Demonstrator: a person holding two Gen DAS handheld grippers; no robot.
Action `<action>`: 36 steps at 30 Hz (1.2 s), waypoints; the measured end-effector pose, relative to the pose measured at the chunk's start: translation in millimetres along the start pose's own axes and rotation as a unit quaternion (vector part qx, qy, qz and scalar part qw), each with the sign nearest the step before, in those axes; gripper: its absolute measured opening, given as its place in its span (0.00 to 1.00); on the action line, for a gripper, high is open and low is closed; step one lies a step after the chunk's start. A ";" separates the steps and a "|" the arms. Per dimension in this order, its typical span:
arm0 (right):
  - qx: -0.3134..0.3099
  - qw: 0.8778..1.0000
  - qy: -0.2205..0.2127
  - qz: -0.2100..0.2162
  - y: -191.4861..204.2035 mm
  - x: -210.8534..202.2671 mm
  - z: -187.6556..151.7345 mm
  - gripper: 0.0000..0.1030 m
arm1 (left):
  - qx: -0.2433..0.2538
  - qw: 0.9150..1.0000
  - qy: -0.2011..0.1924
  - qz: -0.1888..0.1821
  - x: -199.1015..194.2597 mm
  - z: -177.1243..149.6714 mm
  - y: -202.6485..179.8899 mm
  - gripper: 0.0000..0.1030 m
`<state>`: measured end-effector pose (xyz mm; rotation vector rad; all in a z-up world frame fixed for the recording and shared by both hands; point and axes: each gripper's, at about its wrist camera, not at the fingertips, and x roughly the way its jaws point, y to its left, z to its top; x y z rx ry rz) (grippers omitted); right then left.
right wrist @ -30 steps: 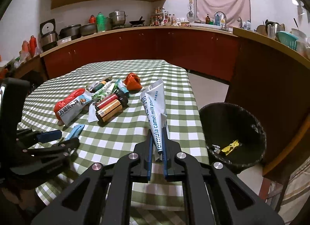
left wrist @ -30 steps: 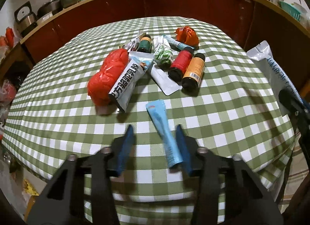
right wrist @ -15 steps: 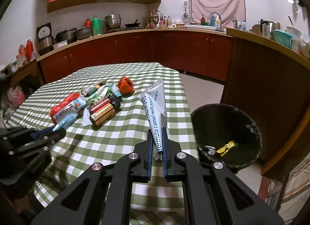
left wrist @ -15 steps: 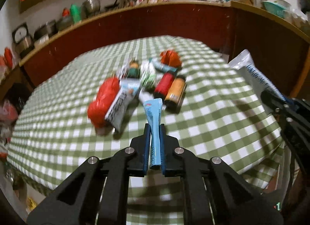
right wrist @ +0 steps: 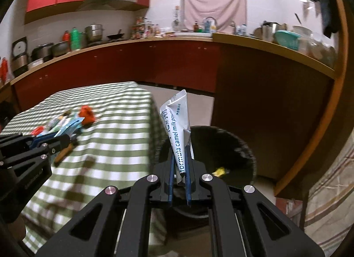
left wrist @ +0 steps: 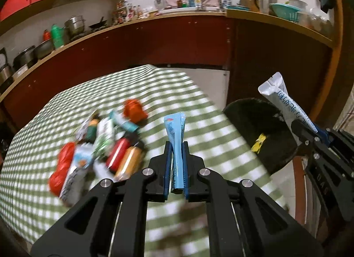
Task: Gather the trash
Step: 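Carry both tubes over the black bin and open both tools to drop them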
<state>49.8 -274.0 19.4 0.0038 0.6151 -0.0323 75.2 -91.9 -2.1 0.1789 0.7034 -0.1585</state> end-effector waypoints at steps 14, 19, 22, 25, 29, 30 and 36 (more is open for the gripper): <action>0.023 0.999 0.013 -0.047 -37.7 33.0 4.1 0.08 | 0.042 0.999 0.019 -0.016 58.8 29.0 -61.2 0.09; 0.029 0.998 0.020 -0.047 -48.1 47.1 6.0 0.08 | 0.049 0.998 0.027 -0.021 69.8 36.2 -72.6 0.09; 0.033 0.998 0.022 -0.046 -54.0 53.7 6.9 0.08 | 0.056 0.998 0.031 -0.022 77.0 40.9 -81.4 0.09; 0.038 0.998 0.026 -0.047 -60.4 60.2 7.3 0.08 | 0.060 0.997 0.041 -0.021 85.9 44.1 -88.6 0.09; 0.041 0.998 0.029 -0.050 -66.2 67.6 5.8 0.08 | 0.065 0.996 0.050 -0.019 95.9 46.9 -97.5 0.10; 0.042 0.997 0.030 -0.051 -68.0 69.4 5.4 0.08 | 0.067 0.996 0.055 -0.019 98.7 47.7 -99.8 0.10; 0.049 0.997 0.034 -0.054 -77.0 77.5 5.8 0.09 | 0.072 0.996 0.057 -0.012 103.9 52.9 -110.2 0.11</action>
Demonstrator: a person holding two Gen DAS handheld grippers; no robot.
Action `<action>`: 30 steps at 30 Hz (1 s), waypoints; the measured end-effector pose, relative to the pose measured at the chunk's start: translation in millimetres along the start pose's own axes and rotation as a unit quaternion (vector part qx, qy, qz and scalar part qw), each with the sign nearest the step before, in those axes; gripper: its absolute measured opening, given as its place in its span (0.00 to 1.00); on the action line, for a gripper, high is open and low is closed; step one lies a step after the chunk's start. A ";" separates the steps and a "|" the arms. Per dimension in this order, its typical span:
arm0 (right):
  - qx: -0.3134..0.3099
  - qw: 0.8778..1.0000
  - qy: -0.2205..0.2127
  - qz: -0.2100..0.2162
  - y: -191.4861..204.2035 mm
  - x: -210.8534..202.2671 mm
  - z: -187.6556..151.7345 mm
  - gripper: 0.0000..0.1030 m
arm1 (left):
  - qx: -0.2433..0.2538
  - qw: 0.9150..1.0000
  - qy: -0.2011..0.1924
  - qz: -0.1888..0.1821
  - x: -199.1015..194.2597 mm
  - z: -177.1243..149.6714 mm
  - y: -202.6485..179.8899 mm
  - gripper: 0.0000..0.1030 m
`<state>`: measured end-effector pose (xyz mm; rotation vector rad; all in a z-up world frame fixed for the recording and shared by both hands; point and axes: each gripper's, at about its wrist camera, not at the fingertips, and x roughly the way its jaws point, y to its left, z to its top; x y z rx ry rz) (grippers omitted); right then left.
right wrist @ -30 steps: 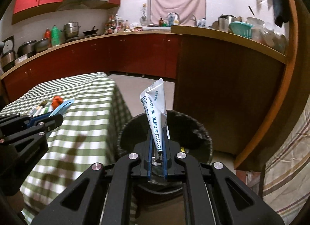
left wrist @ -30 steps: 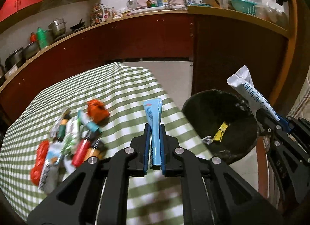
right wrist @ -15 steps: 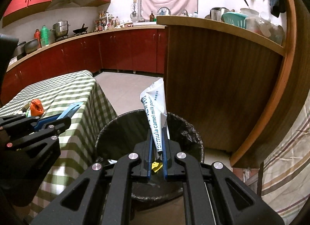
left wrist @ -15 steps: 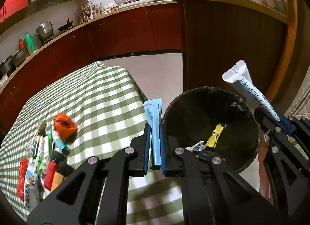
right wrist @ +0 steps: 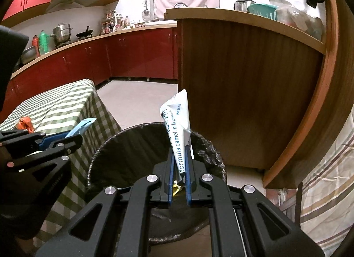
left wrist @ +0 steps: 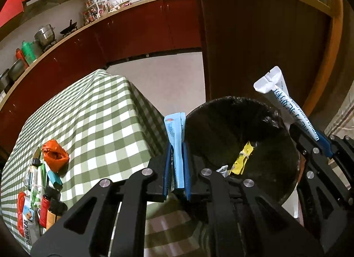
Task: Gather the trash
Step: 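Carry both tubes over the black bin and open both tools to drop them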
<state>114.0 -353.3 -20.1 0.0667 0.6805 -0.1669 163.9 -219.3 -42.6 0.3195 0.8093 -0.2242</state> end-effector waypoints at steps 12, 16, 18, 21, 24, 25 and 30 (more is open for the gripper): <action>0.007 1.000 0.006 0.000 -5.0 5.0 0.1 0.15 | -0.005 1.000 0.006 -0.001 3.9 4.6 -3.6 0.43; 0.009 1.000 0.005 -0.003 -5.2 3.1 -0.5 0.15 | -0.007 1.000 0.008 -0.004 4.6 5.1 -2.9 0.46; 0.010 1.000 0.005 -0.004 -5.7 2.2 -0.7 0.16 | -0.007 1.000 0.008 -0.005 4.6 5.6 -2.8 0.50; 0.009 1.000 0.007 -0.006 -4.9 1.5 -1.7 0.16 | -0.008 1.000 0.006 -0.005 3.8 5.5 -2.7 0.51; 0.007 1.000 0.009 -0.006 -3.9 1.3 -2.4 0.17 | -0.009 1.000 0.006 -0.005 3.2 5.4 -1.5 0.52; 0.007 1.000 0.009 -0.006 -3.4 1.1 -2.6 0.17 | -0.010 1.000 0.006 -0.006 3.3 5.5 -1.3 0.53; 0.009 1.000 0.009 -0.004 -1.3 1.3 -2.3 0.27 | -0.015 1.000 0.006 -0.003 2.5 4.4 2.7 0.55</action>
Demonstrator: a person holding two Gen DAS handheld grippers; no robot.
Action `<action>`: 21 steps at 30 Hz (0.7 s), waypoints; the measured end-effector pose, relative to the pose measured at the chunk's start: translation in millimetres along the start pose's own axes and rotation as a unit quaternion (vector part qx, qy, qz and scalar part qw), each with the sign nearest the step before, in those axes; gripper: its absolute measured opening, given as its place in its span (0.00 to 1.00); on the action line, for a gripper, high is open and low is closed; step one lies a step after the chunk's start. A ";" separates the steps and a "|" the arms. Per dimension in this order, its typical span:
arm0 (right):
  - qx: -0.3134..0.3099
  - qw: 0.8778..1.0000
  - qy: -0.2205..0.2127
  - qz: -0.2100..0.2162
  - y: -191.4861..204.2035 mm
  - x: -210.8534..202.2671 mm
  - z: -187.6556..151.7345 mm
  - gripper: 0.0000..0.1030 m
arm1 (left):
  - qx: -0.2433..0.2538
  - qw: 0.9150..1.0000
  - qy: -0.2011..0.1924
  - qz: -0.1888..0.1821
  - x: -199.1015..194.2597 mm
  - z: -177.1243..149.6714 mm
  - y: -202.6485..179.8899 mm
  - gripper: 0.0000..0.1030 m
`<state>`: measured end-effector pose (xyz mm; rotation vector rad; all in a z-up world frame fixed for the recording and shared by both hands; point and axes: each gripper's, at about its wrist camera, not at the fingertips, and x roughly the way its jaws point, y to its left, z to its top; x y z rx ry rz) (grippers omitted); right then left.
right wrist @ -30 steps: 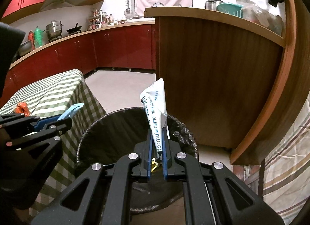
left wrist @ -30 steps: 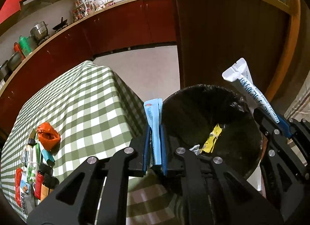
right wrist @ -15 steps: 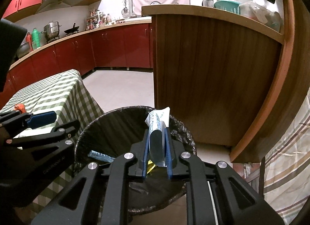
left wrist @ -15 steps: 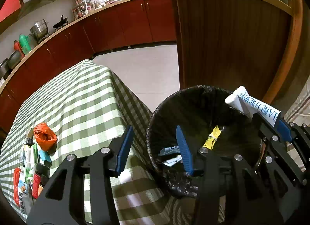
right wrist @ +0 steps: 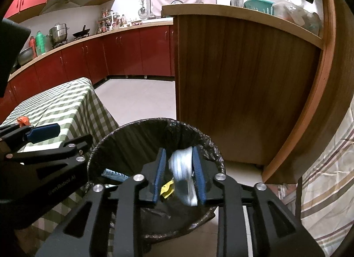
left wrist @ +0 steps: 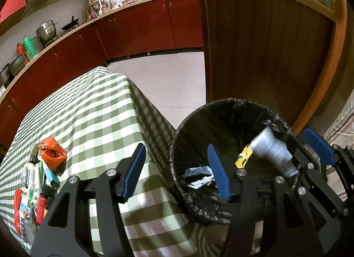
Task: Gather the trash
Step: 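Carry both tubes over the black bin and open both tools to drop them, then move both tools back over the trash pile on the table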
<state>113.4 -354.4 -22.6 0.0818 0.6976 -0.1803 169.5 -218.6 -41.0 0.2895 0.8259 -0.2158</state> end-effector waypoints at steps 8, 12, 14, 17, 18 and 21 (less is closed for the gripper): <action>-0.002 1.000 -0.004 -0.001 4.5 -4.1 2.0 0.29 | -0.007 1.000 -0.006 0.000 -6.4 1.0 6.3 0.55; -0.003 1.000 -0.007 0.000 9.6 -9.6 3.8 0.32 | -0.013 1.000 -0.011 -0.002 -15.9 -1.2 14.4 0.55; -0.004 1.000 -0.011 0.003 13.8 -14.0 4.8 0.32 | -0.017 1.000 -0.014 -0.001 -22.0 -3.0 20.5 0.55; -0.007 1.000 -0.013 0.009 21.5 -20.6 4.9 0.33 | -0.021 1.000 -0.019 0.004 -31.6 -7.8 31.4 0.55; -0.007 1.000 -0.014 0.010 23.7 -22.5 4.8 0.34 | -0.023 1.000 -0.020 0.007 -35.0 -10.1 36.3 0.55; -0.010 1.000 -0.014 0.019 33.2 -28.1 5.6 0.36 | -0.032 0.999 -0.016 0.015 -43.9 -16.9 52.1 0.55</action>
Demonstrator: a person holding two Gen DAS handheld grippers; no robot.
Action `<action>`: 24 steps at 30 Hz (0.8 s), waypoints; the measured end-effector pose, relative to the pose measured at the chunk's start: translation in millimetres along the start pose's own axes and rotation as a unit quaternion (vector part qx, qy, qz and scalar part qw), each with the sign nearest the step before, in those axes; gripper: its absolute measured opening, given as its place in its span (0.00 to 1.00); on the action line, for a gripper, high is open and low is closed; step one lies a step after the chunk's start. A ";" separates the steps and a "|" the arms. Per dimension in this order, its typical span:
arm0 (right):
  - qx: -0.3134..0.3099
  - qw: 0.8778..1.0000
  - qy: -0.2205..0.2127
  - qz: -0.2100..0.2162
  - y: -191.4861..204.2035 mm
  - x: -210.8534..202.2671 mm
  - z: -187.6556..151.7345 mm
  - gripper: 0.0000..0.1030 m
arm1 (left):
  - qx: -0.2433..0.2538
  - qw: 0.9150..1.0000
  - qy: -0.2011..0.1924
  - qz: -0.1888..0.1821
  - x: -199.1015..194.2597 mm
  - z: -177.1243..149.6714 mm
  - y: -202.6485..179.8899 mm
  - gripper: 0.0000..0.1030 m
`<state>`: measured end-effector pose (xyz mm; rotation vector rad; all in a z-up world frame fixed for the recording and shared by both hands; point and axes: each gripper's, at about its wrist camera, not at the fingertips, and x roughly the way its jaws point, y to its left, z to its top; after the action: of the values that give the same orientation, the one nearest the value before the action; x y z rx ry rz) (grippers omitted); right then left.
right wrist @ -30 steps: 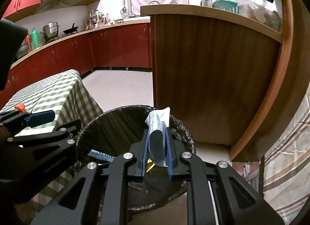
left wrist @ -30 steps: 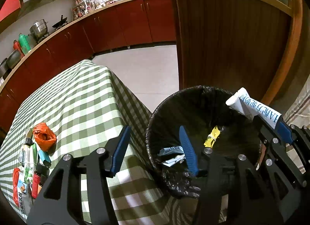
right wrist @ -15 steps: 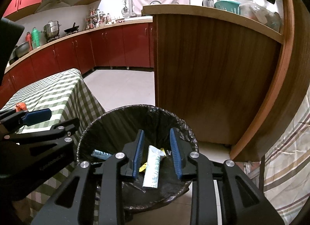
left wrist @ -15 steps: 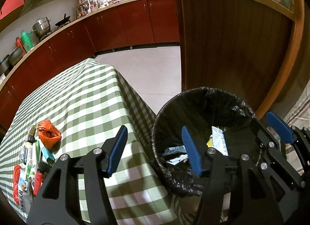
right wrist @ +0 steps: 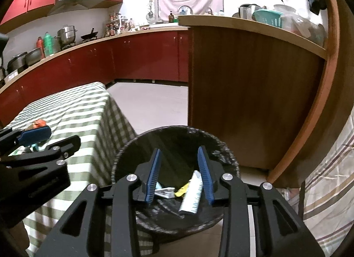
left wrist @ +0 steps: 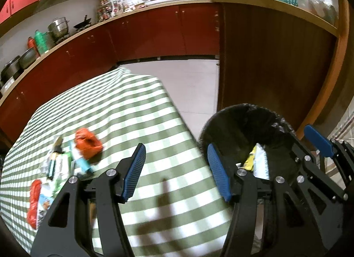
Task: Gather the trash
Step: 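Move both tools back over the trash pile on the table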
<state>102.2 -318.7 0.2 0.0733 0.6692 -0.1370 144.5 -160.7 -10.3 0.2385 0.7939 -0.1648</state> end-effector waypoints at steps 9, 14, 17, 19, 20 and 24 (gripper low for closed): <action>-0.027 0.999 -0.004 0.044 51.2 -16.3 -0.6 0.37 | -0.039 0.998 0.002 0.039 -32.3 -22.8 70.0 0.56; -0.047 0.997 -0.001 0.067 81.8 -22.1 -3.8 0.38 | -0.058 0.997 0.004 0.059 -48.2 -35.9 106.0 0.56; -0.059 0.995 -0.001 0.079 99.7 -27.3 -6.2 0.38 | -0.069 0.995 0.006 0.070 -57.4 -44.3 127.1 0.56; -0.066 0.994 0.000 0.085 109.4 -30.2 -7.9 0.39 | -0.078 0.994 0.007 0.077 -63.2 -49.4 142.4 0.56; -0.070 0.994 0.001 0.089 116.5 -31.9 -10.2 0.39 | -0.083 0.993 0.008 0.082 -66.1 -52.7 150.7 0.56; -0.081 0.991 0.007 0.105 135.9 -33.2 -14.2 0.39 | -0.099 0.990 0.011 0.099 -74.8 -64.1 177.7 0.56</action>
<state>88.2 -179.4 13.0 -0.0124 0.6799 0.1200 90.8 31.7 26.9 0.1302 0.7982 0.1035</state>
